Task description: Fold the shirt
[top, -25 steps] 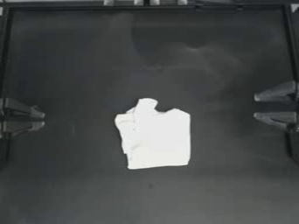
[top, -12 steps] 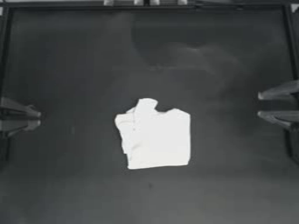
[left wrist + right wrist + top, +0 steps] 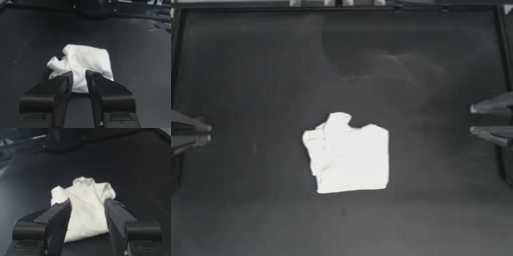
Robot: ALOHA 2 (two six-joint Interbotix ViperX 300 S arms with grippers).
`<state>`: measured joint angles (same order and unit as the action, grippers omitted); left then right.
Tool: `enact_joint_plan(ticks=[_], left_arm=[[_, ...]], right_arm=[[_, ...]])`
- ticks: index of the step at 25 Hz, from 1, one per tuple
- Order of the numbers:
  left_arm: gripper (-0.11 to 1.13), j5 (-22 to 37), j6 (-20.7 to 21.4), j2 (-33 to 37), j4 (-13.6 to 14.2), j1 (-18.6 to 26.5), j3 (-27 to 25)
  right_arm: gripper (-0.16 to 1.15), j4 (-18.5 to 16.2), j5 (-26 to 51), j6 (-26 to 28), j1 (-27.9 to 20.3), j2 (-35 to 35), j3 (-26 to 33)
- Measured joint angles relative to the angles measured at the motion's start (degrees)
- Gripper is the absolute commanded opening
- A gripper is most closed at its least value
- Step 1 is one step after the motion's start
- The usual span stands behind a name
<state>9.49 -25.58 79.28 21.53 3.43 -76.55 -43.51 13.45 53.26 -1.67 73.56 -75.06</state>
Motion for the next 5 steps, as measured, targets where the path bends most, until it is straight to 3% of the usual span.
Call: enact_joint_plan(ticks=[5], left_arm=[[0.67,0.0,0.3,2.0,0.4,1.1,-0.3]], right_arm=[[0.80,0.0,0.0,0.0,-0.1,0.1,0.0]])
